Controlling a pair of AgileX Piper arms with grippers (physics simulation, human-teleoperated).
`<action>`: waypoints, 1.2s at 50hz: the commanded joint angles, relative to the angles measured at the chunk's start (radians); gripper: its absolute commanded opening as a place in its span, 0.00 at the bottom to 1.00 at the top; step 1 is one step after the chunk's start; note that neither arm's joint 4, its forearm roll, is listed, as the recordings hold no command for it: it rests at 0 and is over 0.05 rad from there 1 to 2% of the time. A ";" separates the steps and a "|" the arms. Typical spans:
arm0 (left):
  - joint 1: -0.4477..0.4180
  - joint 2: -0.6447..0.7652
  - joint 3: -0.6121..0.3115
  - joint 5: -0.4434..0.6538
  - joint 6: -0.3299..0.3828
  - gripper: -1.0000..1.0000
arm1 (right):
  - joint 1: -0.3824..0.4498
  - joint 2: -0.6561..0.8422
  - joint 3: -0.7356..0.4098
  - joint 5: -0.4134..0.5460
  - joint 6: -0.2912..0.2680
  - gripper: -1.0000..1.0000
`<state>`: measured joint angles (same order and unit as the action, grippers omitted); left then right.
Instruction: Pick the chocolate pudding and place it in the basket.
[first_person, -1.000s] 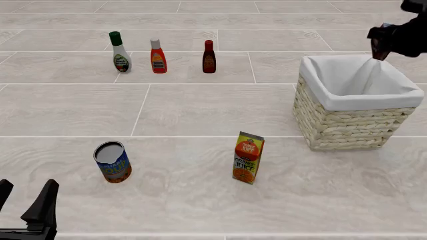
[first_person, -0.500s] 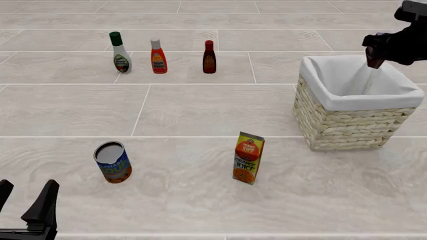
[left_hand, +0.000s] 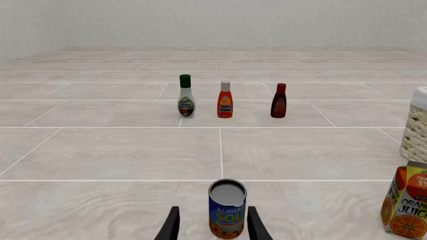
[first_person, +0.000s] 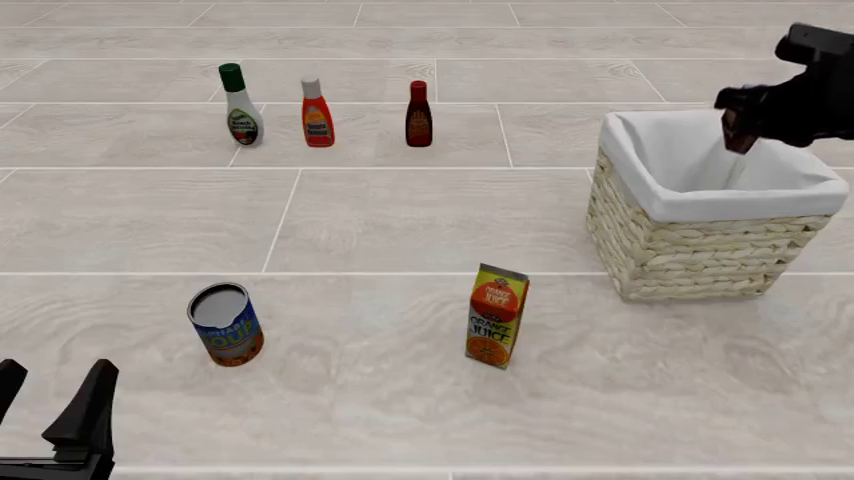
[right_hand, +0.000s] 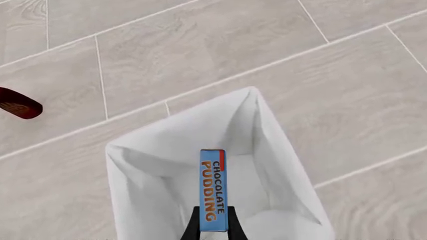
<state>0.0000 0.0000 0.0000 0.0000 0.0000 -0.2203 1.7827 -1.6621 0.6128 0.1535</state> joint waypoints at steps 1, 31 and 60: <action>0.000 0.000 0.000 0.000 0.000 1.00 | 0.000 0.016 0.007 -0.007 0.014 0.00; 0.000 0.000 0.000 0.000 0.000 1.00 | -0.006 0.069 0.011 -0.018 0.027 0.00; 0.000 0.000 0.000 0.000 0.000 1.00 | 0.001 0.085 0.009 -0.021 0.060 1.00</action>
<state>0.0000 0.0000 0.0000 0.0000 0.0000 -0.2267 1.8674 -1.6484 0.5919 0.1926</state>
